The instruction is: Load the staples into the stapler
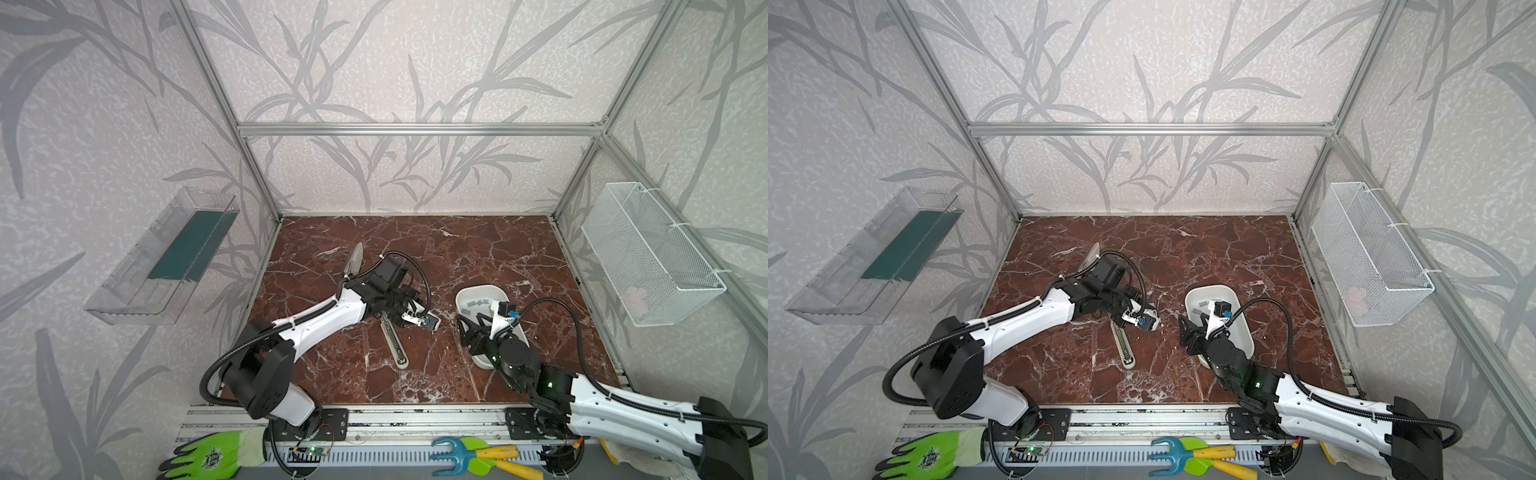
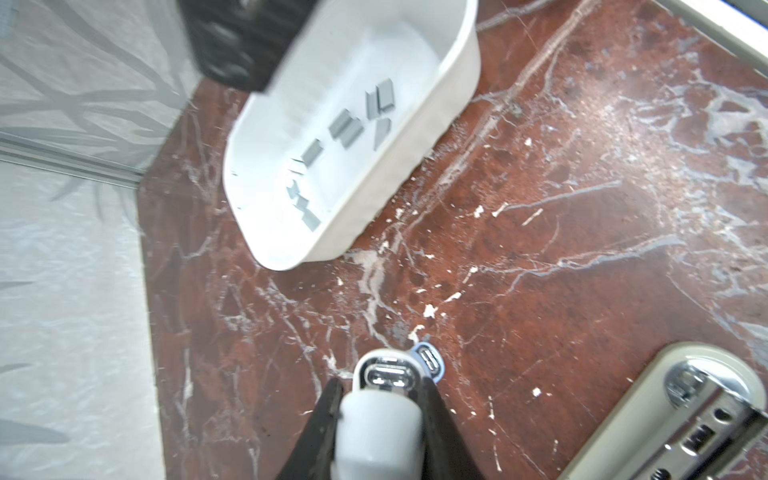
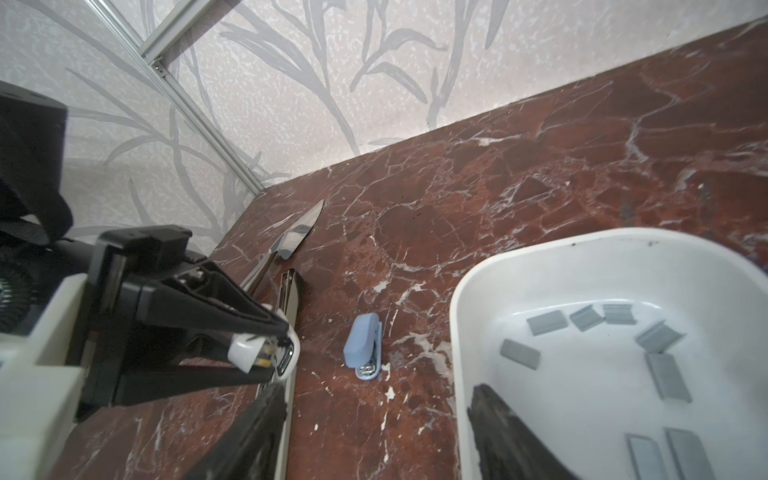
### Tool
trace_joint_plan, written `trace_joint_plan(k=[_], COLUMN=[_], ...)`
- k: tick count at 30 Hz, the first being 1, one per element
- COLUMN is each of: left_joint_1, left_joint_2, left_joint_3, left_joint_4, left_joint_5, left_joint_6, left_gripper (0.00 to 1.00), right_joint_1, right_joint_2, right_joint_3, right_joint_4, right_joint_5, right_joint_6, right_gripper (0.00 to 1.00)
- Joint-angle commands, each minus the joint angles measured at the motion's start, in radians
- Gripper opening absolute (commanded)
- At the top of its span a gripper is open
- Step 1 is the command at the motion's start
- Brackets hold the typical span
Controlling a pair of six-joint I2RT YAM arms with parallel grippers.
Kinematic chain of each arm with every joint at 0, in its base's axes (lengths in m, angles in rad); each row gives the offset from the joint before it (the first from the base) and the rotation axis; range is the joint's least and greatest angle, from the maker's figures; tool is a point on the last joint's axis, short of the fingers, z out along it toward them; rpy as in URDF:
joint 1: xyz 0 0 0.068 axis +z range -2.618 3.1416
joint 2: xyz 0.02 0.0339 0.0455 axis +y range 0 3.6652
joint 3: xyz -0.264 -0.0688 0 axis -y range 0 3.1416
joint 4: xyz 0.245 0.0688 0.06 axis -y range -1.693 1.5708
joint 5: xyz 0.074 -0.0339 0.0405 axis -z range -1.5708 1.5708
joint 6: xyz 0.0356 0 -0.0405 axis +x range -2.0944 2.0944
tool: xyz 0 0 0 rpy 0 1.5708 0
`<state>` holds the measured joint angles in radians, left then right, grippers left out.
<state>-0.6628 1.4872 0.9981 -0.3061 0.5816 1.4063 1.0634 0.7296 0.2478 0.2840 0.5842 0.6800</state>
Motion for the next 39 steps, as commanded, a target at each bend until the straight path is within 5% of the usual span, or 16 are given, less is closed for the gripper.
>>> trace_joint_plan(k=[1,7,15,23,28,39], left_joint_1=[0.012,0.010,0.007,0.009,0.005,-0.020], left_joint_2=[-0.058,-0.134,-0.174,-0.180,-0.203,-0.225], left_joint_3=[-0.080,-0.167,-0.200,-0.208,-0.217,-0.234], left_joint_4=[0.187,0.328,0.404,0.355,0.258,0.288], left_joint_5=[0.008,0.033,0.110,0.137,0.265,0.305], left_joint_6=[-0.110,-0.155,-0.193,-0.122,0.010,-0.006], left_gripper=[0.08,0.10,0.12,0.11,0.11,0.11], right_joint_1=[-0.003,-0.003,-0.003,-0.004,-0.007,-0.016], right_joint_2=[0.018,0.124,0.314,0.248,0.129,0.148], right_joint_3=[0.048,0.057,0.124,0.062,0.021,0.031], right_joint_4=[0.013,0.143,0.252,0.249,0.206,0.214], right_joint_5=[-0.150,-0.300,-0.444,-0.321,-0.277,-0.309], right_joint_6=[0.021,0.048,0.054,0.059,0.049,0.054], right_gripper=[0.67,0.54,0.51,0.49,0.44,0.33])
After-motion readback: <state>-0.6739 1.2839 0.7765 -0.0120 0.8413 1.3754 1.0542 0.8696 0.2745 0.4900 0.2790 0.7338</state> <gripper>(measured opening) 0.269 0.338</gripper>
